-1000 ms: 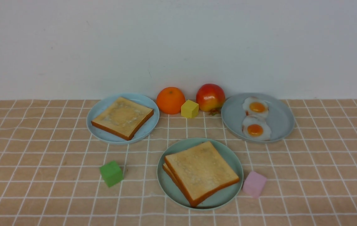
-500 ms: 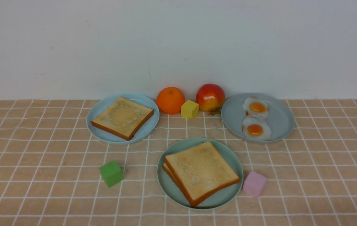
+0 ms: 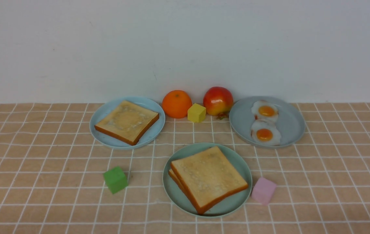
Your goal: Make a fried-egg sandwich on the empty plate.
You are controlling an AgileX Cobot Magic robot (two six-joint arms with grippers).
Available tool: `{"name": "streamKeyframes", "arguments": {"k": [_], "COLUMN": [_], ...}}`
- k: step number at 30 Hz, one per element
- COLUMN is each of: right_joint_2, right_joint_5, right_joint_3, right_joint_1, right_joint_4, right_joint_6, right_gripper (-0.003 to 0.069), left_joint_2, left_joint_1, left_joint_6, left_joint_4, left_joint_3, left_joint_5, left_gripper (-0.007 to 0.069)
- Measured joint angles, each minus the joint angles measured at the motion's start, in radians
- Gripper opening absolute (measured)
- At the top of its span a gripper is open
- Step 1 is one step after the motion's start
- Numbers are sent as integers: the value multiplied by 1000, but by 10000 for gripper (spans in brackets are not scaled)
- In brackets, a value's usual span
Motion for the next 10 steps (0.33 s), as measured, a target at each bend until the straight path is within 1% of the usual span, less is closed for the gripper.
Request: {"name": "streamKeyframes", "arguments": {"k": [10], "right_joint_2": [0], "right_joint_5": [0], "right_joint_3": [0], "right_joint_1": [0], "right_joint_4": [0], "right_joint_6": [0], "right_gripper": [64], "left_joint_2": [0], "left_joint_1": [0], "left_joint_6": [0], "left_joint_4": [0], "left_joint_3": [0], "left_joint_5": [0], "left_gripper": [-2]}}
